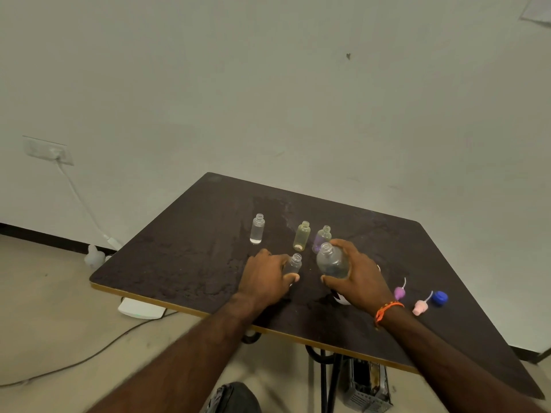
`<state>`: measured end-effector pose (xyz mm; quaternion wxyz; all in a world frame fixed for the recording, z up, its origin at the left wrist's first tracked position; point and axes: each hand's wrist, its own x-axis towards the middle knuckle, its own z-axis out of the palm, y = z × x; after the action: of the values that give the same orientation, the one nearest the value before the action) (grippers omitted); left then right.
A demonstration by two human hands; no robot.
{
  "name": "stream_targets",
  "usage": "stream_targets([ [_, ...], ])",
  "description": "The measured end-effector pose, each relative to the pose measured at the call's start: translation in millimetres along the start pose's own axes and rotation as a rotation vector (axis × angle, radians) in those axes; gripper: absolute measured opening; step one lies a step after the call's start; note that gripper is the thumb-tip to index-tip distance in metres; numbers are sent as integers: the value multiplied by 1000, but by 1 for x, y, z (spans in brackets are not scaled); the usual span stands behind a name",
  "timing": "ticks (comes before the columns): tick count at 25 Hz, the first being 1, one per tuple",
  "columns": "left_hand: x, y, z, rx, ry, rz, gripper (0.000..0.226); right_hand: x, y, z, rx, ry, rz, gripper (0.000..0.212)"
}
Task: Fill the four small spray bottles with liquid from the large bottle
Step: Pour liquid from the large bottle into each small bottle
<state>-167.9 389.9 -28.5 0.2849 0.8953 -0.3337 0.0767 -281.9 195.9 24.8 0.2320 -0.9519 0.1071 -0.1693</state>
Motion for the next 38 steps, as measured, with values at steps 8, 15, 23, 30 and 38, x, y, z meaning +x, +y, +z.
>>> stream_targets([
  [8,5,0,10,-53,110,-113,29,-10,14,14,243,136,55,77],
  [15,23,-8,17,-33,189,-198,24,-10,34,15,382,181,37,76],
  [23,53,-7,28,9,300,-340,33,-12,47,22,469,184,12,80],
  [30,67,-9,40,224,366,-413,40,-8,53,25,508,183,11,80],
  [38,84,-10,35,285,306,-430,42,-9,56,27,504,188,12,79],
])
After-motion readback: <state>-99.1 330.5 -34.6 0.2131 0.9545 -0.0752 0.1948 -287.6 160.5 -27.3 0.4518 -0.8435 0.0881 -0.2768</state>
